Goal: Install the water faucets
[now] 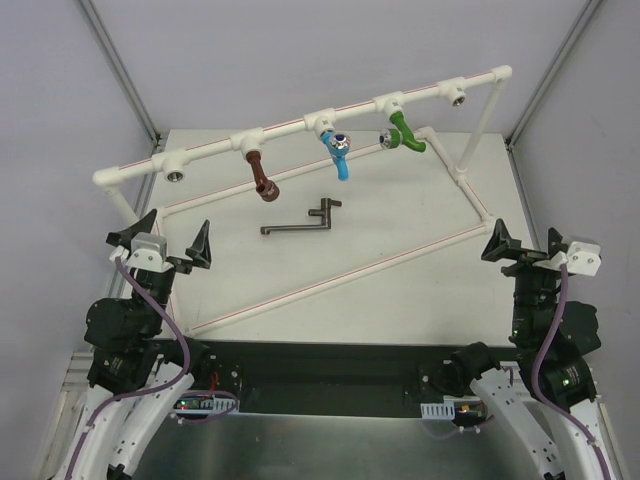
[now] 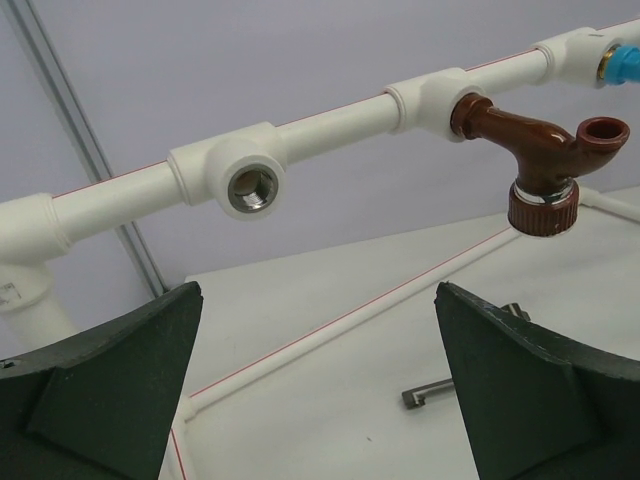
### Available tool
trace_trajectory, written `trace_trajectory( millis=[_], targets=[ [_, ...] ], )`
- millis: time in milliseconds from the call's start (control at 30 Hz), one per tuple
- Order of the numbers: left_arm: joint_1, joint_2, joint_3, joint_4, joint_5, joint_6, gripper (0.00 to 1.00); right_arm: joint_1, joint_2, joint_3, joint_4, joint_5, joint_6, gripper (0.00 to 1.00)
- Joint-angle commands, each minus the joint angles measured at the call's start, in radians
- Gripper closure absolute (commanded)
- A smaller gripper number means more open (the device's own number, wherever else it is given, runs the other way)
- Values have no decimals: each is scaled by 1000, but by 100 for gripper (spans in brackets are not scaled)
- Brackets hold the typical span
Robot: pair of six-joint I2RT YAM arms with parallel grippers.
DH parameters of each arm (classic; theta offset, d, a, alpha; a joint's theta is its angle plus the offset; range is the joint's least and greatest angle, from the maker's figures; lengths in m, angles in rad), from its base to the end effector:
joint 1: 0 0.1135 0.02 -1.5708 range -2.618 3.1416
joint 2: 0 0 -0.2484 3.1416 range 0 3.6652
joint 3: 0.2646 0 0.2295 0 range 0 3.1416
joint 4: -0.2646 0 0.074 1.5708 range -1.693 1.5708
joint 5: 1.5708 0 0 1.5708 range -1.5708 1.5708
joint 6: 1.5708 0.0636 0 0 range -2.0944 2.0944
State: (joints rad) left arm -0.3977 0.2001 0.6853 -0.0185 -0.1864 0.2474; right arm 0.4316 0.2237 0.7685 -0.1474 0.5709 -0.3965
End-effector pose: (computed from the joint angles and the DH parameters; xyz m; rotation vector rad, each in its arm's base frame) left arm 0.0658 -0.0149 0.3807 0.1904 1.0964 -0.0316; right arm 0.0632 -0.0088 0.3841 0.0021 1.2448 -0.3041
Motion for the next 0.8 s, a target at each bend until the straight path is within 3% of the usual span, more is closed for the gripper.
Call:
trace_trajectory(
  millis=[0,767],
  targets=[
    [14,-16,-33,112,15,15,1,-2,20,0,22,70,8,4],
    [129,-16,-98,149,77,-23,1,-4,28,6,12,93,7,4]
  ],
)
